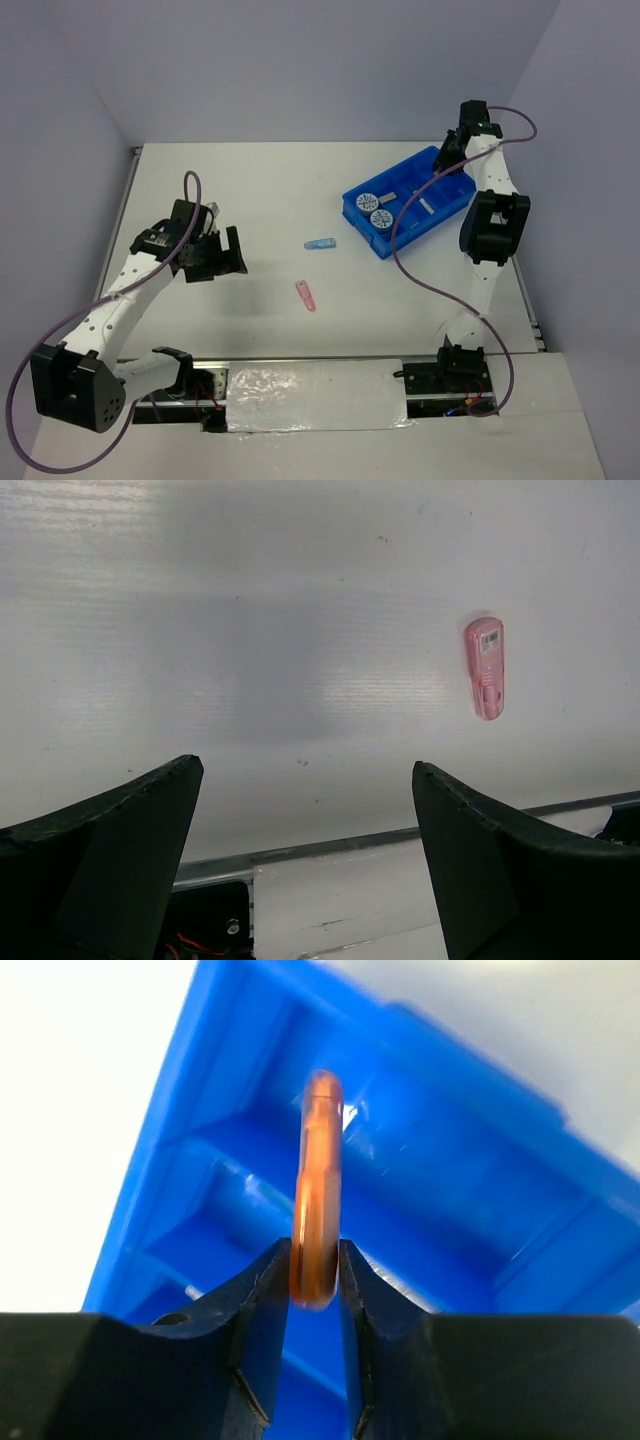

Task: Sort the stationery into containers
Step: Place the stationery in the storage box, then pick up the stationery from the center of the board, then place the stationery in the storage box, then pick up the stationery from the center of the board, then place the stationery in the storage box, then reset both arms

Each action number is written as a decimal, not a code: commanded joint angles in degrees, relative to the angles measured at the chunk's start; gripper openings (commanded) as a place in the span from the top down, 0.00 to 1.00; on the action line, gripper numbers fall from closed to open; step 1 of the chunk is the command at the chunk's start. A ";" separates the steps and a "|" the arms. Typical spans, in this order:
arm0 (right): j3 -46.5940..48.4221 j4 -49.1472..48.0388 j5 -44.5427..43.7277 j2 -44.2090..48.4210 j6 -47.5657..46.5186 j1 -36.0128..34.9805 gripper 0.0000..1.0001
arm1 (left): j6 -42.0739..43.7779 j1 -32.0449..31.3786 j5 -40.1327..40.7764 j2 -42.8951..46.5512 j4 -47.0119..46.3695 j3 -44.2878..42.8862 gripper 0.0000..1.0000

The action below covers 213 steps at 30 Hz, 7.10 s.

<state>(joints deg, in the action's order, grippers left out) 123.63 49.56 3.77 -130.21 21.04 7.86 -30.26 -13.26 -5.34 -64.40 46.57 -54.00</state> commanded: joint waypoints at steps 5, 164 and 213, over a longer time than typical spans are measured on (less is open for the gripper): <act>2.67 0.54 4.13 -1.36 -4.07 2.25 0.33 | -0.68 0.25 -2.92 -1.95 -3.59 -0.23 0.01; -11.24 -6.94 -33.68 13.95 -20.40 -18.59 1.00 | 0.11 8.51 9.03 3.85 0.36 -2.95 0.01; -9.58 -2.45 -7.13 26.12 -13.22 -6.45 0.00 | 1.52 8.77 19.40 -10.92 6.43 -26.94 0.01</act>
<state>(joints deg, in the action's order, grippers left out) 118.83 45.12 -9.54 -114.85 5.61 3.16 -27.46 -4.99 7.81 -74.94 49.95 -76.20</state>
